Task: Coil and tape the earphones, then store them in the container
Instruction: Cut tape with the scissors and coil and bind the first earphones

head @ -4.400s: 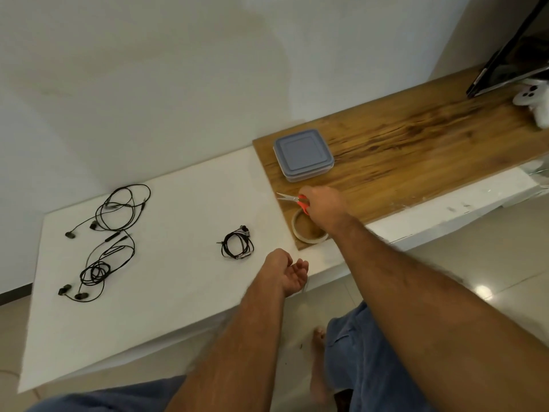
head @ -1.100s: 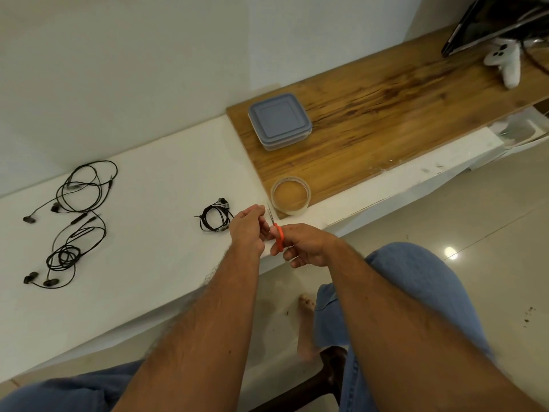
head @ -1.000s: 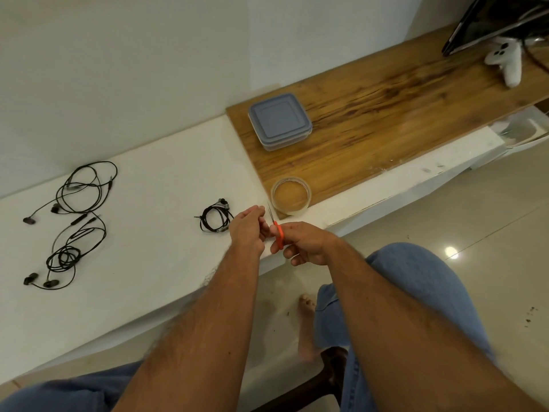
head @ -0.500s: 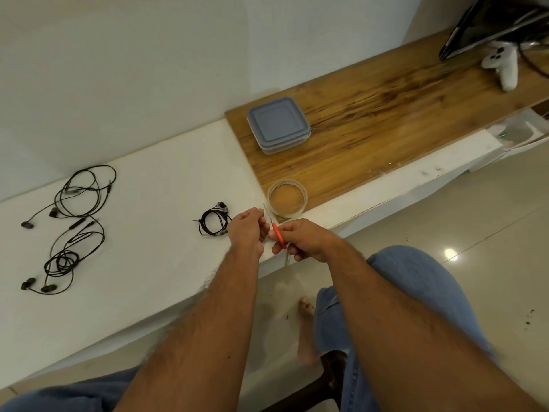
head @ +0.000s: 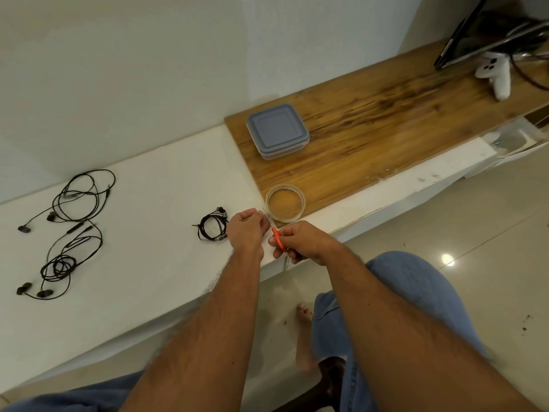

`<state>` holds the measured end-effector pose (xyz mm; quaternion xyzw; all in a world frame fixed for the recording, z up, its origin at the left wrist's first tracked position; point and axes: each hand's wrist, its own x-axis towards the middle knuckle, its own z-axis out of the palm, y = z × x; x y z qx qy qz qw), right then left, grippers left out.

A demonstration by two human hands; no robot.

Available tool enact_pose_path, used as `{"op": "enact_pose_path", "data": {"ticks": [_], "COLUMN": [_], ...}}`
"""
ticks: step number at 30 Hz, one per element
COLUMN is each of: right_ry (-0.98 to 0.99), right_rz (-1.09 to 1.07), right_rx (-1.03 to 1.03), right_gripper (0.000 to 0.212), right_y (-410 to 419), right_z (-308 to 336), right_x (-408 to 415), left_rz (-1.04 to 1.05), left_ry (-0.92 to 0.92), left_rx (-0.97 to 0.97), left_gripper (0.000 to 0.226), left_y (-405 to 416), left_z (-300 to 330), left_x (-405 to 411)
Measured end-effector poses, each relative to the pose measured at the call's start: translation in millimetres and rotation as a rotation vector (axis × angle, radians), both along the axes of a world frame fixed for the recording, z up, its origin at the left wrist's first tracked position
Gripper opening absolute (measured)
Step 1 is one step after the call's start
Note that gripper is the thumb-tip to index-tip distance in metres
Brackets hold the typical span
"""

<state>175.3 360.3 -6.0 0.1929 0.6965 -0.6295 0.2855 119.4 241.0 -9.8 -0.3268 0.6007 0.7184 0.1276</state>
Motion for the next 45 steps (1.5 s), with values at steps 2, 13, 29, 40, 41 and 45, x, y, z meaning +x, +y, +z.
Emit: {"op": "enact_pose_path", "data": {"ticks": [2,13,29,40,41,45], "right_ry": [0.007,0.066,0.187,0.355,0.364,0.404], "right_rz": [-0.008,0.153,0.487,0.720,0.733,0.808], "right_rx": [0.009,0.250,0.982,1.172,1.178,1.172], "right_gripper": [0.021,0.022,0.022,0.015,0.015,0.016], "right_y": [0,7,28,20,20,20], "right_z": [1,19,57,50,51,57], "right_x": [-1,-13,-46,-45,-46,-53], "left_rz": [0.011,0.014,-0.019,-0.015,-0.017,-0.031], "left_ry": [0.003,0.117,0.129,0.141,0.142,0.139], "left_rx": [0.017,-0.020,-0.039,-0.022,-0.024,-0.041], "left_gripper": [0.018,0.016,0.009,0.011,0.012,0.022], "left_y": [-1,3,5,6,6,4], "left_z": [-2,-4,-5,-4,-3,-4], "left_x": [0,0,-2,0,0,-1]}}
